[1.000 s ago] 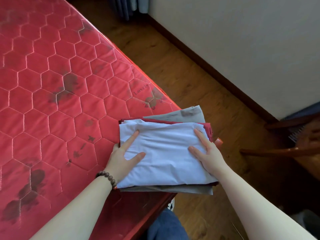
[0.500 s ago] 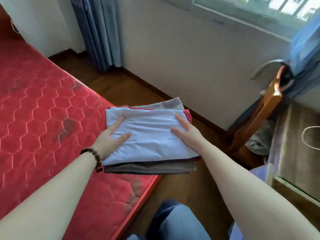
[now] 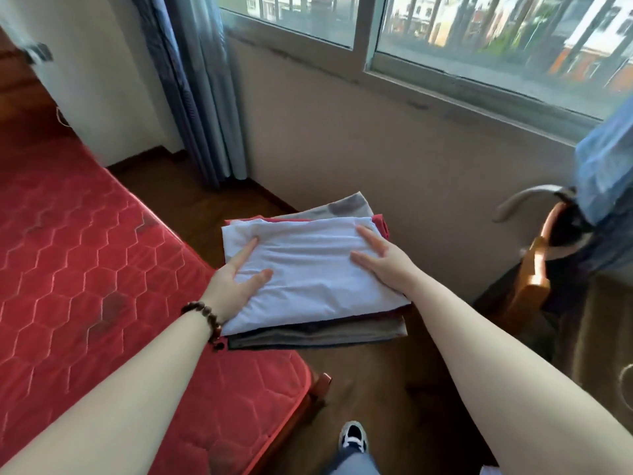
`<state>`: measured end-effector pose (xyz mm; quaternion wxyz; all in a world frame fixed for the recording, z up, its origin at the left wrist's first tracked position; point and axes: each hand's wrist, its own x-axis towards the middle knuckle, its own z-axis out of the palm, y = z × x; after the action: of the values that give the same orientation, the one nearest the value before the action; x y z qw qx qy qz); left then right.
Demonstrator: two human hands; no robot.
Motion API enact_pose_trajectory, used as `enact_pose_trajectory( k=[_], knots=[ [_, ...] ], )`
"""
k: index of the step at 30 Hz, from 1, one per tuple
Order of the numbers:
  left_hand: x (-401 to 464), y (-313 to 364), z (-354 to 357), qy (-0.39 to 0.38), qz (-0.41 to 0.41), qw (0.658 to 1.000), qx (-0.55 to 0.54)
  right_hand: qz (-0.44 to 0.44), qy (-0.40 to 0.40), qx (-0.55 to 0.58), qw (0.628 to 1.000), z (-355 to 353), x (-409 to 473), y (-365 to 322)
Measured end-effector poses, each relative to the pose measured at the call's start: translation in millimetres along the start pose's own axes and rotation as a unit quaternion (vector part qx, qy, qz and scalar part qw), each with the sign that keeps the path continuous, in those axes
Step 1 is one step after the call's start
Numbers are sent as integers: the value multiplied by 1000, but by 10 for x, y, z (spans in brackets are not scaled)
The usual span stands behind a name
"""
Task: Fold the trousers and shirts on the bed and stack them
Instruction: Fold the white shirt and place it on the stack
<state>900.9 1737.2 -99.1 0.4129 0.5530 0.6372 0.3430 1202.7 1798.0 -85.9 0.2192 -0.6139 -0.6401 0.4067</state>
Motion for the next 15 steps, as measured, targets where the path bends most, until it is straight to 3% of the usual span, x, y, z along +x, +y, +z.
enact_pose_trajectory(
  k=[8,15],
  knots=[
    [953,599,578,23,-33,999,7,-7,-26,-2,1000,-938,979,191],
    [1426,816,429,45,-36,998,-2,-30,-41,4,999,-1101,1611,-48]
  ],
)
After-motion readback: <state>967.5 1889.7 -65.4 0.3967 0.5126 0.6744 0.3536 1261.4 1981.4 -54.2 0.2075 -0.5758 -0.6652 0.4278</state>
